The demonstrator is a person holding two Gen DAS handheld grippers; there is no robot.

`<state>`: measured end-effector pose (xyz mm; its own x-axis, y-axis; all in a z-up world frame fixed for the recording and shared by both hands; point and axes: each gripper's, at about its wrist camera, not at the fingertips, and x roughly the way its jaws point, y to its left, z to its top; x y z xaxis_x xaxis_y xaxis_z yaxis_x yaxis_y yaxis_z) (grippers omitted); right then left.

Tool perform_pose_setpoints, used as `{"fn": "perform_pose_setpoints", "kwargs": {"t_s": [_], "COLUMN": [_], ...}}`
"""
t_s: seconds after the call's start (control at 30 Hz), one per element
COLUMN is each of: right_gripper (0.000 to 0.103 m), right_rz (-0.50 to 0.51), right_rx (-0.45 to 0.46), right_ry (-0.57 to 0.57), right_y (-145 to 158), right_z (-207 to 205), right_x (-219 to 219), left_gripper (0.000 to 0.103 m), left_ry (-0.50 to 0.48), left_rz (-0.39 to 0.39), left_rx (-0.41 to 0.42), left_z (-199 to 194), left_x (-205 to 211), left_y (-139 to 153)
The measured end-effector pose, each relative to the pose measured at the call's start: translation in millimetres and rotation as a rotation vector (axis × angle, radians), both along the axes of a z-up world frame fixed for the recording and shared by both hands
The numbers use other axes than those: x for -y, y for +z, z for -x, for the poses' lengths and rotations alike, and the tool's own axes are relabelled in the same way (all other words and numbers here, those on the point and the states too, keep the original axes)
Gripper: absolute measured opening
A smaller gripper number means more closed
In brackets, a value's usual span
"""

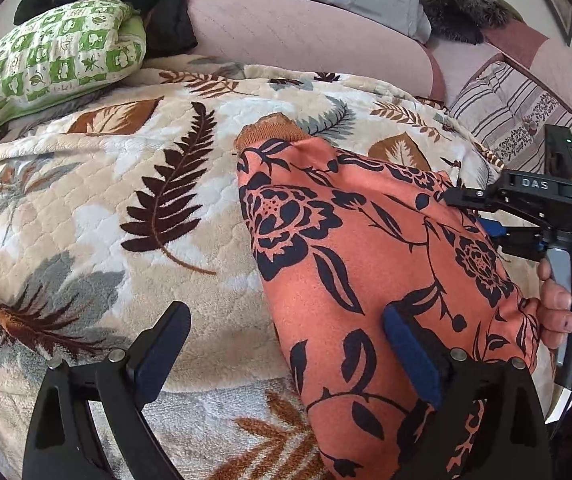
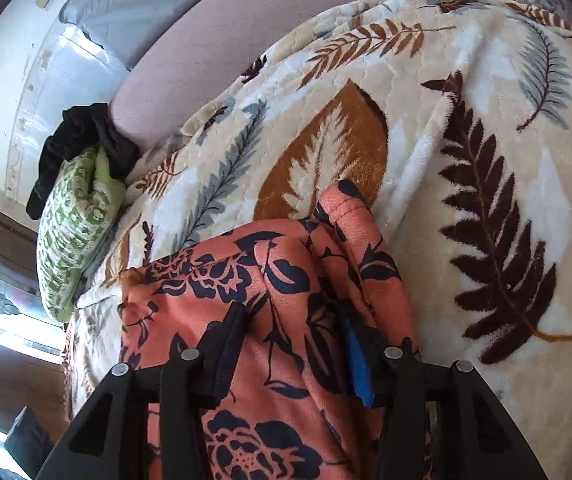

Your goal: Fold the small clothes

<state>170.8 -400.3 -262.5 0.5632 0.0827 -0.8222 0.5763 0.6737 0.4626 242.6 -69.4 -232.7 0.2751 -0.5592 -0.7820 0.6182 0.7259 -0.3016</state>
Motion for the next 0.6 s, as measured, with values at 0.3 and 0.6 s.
{"fn": "perform_pose_setpoints", "kwargs": {"t_s": [0.3, 0.6], "right_gripper": [0.048, 0.031], "right_rz": [0.076, 0.116], "right_rx": [0.070, -0.218], "right_ry": [0.129, 0.140], "right_y": [62.1, 14.8], "right_z": [70.9, 129.1], "right_x": [-44.0, -73.4], "left_gripper": [0.097, 0.097], "left_ry": [-0.066, -0.184], "left_rz": [0.007, -0.099], "left_rx": [0.045, 0.083], "left_z": [17.4, 57.0], "left_x": [-5.1, -4.9], "left_y": [16.1, 4.3]}}
